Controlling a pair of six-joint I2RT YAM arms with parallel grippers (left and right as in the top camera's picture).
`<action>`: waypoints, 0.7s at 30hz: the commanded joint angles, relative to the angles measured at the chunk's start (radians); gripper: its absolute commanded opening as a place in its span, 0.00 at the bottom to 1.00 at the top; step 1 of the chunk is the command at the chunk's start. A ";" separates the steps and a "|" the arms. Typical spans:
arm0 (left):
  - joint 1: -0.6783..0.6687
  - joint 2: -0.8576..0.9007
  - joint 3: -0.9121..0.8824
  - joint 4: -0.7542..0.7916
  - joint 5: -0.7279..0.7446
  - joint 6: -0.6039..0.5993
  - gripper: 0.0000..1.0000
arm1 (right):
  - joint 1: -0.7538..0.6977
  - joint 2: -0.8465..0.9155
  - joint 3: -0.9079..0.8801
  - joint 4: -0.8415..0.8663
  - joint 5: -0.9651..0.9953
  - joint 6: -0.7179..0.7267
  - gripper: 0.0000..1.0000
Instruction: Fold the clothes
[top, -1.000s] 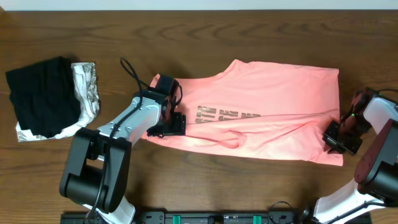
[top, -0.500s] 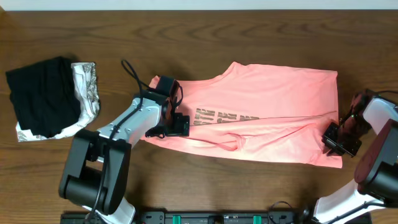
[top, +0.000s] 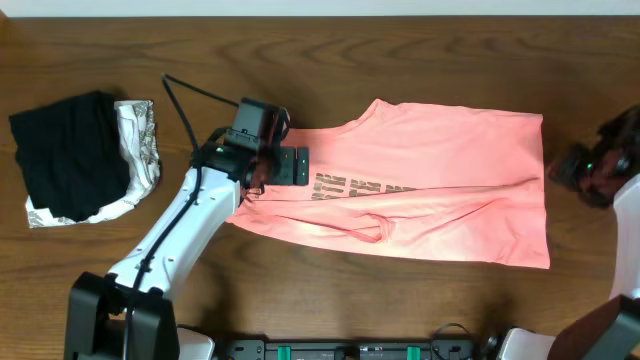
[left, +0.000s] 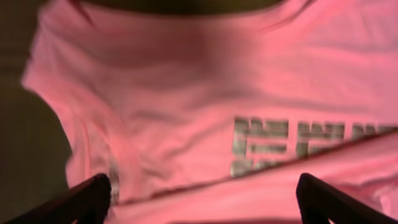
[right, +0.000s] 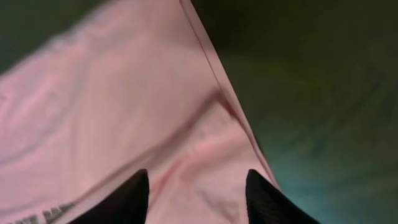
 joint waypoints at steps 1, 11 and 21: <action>0.013 0.007 0.014 0.048 -0.066 0.011 1.00 | -0.007 0.009 0.005 0.052 -0.083 -0.051 0.51; 0.175 0.095 0.014 0.340 0.034 0.011 0.98 | -0.007 0.095 0.005 0.343 -0.226 -0.142 0.77; 0.197 0.303 0.014 0.544 0.085 0.027 0.98 | -0.007 0.178 0.005 0.560 -0.232 -0.142 0.92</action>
